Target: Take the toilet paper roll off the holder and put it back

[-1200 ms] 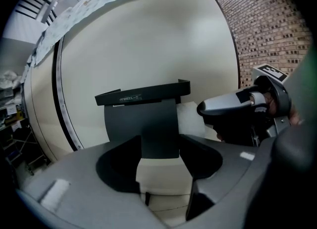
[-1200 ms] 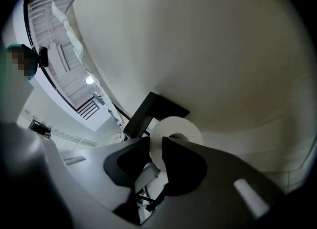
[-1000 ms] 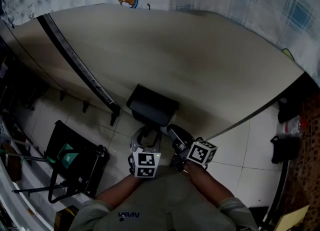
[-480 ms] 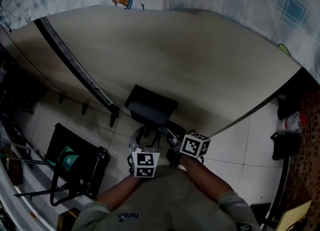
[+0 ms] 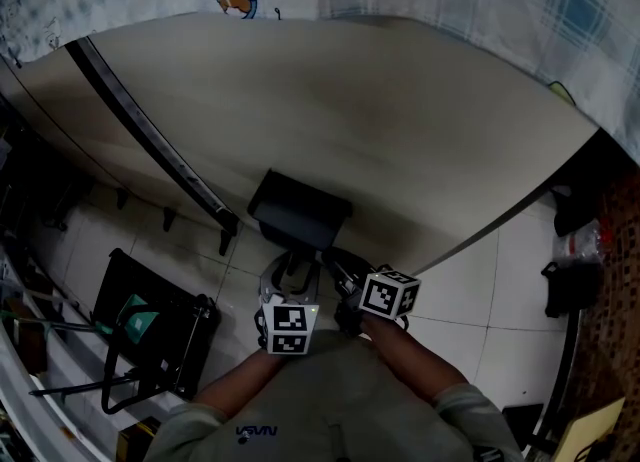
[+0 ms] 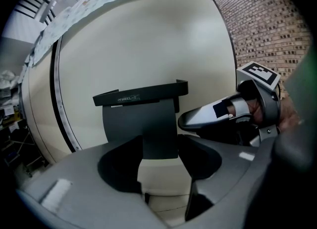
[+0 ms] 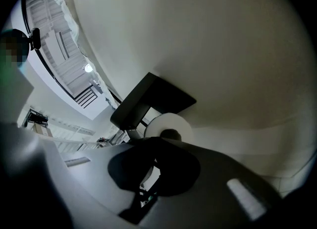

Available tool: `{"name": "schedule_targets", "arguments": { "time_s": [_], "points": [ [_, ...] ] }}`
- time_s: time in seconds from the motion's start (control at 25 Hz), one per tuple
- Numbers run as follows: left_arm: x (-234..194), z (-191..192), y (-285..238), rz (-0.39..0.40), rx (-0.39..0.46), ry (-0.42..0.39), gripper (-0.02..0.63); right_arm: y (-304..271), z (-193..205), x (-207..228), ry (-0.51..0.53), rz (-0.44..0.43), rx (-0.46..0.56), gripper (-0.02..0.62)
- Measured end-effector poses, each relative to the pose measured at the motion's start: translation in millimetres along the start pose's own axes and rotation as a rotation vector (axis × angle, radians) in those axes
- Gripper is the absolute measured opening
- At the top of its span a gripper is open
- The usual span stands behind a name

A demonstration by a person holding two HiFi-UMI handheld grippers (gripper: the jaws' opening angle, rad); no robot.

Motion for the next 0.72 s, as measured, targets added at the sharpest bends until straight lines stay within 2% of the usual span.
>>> {"name": "schedule_targets", "arguments": {
  "time_s": [0.28,0.48,0.72],
  "points": [
    [1,0,1,0.004,-0.002,-0.001,0.219,-14,4,0,0.039,0.011,-0.053,0.000],
    [1,0,5,0.013,0.003,0.003,0.210,-9,1,-6,0.058,0.002,-0.053,0.000],
    [6,-5,30,0.060,0.030,0.090,0.181,23,-12,-22,0.149,0.039,-0.024,0.000]
  ]
}}
Point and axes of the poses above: the fingertips, and each gripper's own axes: y backward along the fingers, x to its right, z out of its underside, the point moved 3 cm from there along y, backward along the fingers, and after that the axes turned 13 degrees about -z, right-handed, at the moved point
